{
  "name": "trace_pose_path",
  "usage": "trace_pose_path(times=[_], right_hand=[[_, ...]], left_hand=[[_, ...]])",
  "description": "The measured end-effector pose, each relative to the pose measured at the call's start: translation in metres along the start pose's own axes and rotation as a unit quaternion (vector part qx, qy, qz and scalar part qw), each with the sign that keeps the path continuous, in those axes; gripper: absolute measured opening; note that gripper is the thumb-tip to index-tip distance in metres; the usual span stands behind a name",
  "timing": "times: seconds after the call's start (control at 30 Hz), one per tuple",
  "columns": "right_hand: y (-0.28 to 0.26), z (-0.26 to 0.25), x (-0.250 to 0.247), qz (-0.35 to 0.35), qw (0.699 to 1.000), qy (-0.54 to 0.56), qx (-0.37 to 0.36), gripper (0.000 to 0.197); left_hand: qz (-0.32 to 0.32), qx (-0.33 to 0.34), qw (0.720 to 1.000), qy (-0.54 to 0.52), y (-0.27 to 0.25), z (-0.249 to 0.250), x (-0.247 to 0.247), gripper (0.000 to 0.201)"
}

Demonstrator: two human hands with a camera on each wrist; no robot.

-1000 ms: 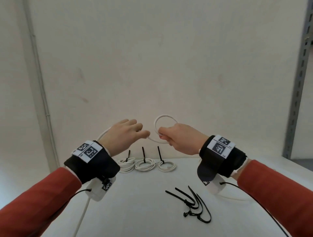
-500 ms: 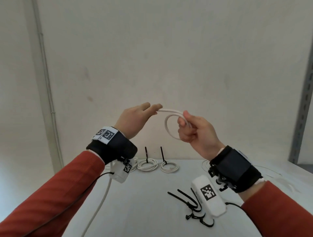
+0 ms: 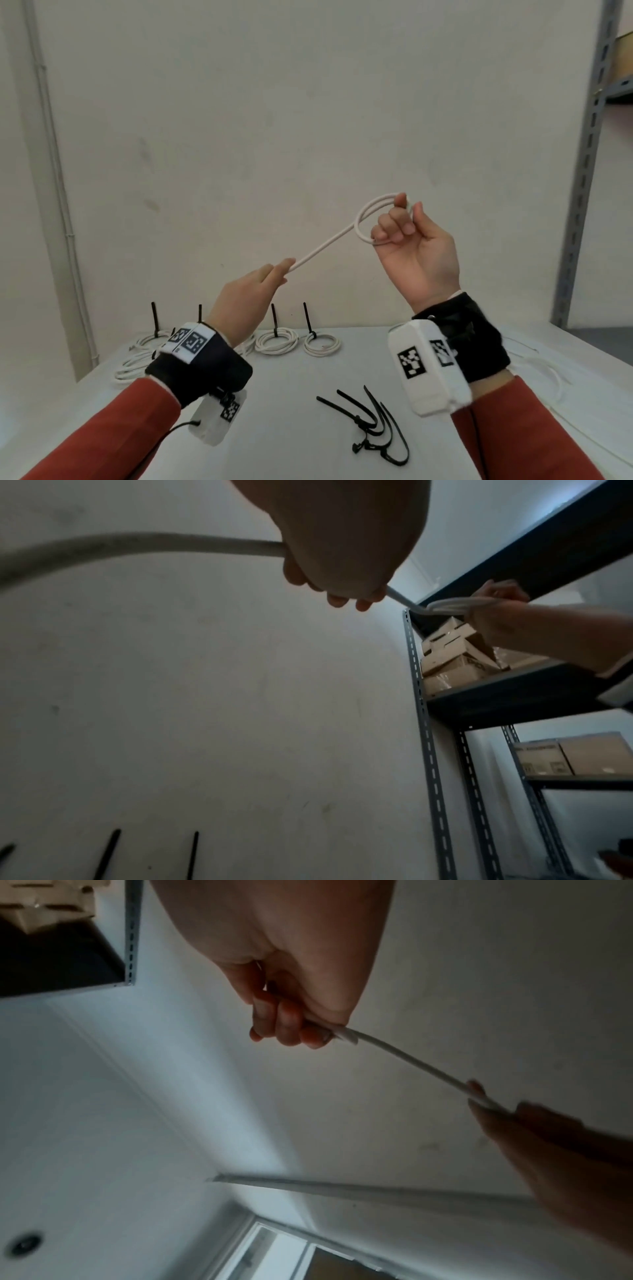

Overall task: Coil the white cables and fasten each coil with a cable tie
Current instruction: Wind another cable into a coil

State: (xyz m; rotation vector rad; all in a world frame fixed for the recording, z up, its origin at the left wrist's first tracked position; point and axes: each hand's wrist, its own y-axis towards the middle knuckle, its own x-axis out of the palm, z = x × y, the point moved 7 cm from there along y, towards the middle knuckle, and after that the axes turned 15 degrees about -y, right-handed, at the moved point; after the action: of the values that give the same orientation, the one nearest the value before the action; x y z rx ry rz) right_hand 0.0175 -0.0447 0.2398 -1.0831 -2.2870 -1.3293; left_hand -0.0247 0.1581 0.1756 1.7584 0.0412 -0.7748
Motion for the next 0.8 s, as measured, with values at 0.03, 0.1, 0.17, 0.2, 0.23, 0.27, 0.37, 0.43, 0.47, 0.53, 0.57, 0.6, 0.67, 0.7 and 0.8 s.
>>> trace_pose_path(times=[0.03,0.1,0.17,0.2,0.23,0.27,0.37,0.43,0.47,0.53,0.57,0.6,0.67,0.7,0.8], right_hand=[[0.003,0.001,-0.003,0.012,1.000,-0.006,-0.005,0.024],[0.009,0.005,-0.010,0.038,0.999,-0.019,-0.012,0.026],[0.015,0.010,-0.016,0.063,0.997,-0.031,-0.018,0.024],[0.016,0.012,-0.019,0.076,0.996,-0.039,-0.021,0.023],[0.017,0.015,-0.021,0.090,0.994,-0.054,-0.025,0.021],[0.018,0.018,-0.023,0.100,0.991,-0.081,-0.032,0.019],[0.016,0.024,-0.018,0.089,0.957,-0.268,-0.066,0.014],[0.015,0.033,-0.009,0.047,0.890,-0.446,-0.081,0.010],[0.014,0.038,-0.005,0.017,0.848,-0.524,-0.082,0.009],[0.011,0.051,0.001,-0.049,0.738,-0.667,-0.089,0.012],[0.009,0.059,0.003,-0.085,0.674,-0.728,-0.087,0.014],[0.006,0.068,0.004,-0.124,0.614,-0.776,-0.074,0.016],[-0.003,0.085,0.004,-0.194,0.533,-0.823,-0.036,0.019],[-0.007,0.089,0.003,-0.214,0.537,-0.815,-0.018,0.022],[-0.016,0.090,0.004,-0.209,0.672,-0.709,0.029,0.045]], left_hand=[[-0.001,-0.002,1.000,0.007,-0.002,0.001,0.001,0.055],[-0.002,0.002,1.000,0.026,-0.003,0.003,0.000,0.064],[-0.003,0.031,0.998,0.059,-0.003,0.008,-0.002,0.065],[-0.007,0.046,0.996,0.073,-0.002,0.011,-0.003,0.064],[-0.012,0.061,0.995,0.082,-0.001,0.014,-0.005,0.063],[-0.017,0.077,0.993,0.088,0.000,0.018,-0.006,0.059],[-0.037,0.121,0.988,0.089,0.004,0.034,-0.013,0.029],[-0.061,0.147,0.984,0.079,0.006,0.043,-0.016,0.029],[-0.071,0.158,0.982,0.071,0.007,0.046,-0.018,0.029],[-0.080,0.177,0.979,0.058,0.009,0.049,-0.023,0.024],[-0.079,0.186,0.978,0.059,0.010,0.048,-0.026,0.022],[-0.079,0.191,0.976,0.062,0.011,0.047,-0.028,0.021],[-0.078,0.192,0.976,0.063,0.015,0.042,-0.033,0.025],[-0.074,0.182,0.979,0.057,0.016,0.038,-0.035,0.028],[-0.053,0.089,0.995,-0.008,0.020,0.021,-0.044,0.048]])
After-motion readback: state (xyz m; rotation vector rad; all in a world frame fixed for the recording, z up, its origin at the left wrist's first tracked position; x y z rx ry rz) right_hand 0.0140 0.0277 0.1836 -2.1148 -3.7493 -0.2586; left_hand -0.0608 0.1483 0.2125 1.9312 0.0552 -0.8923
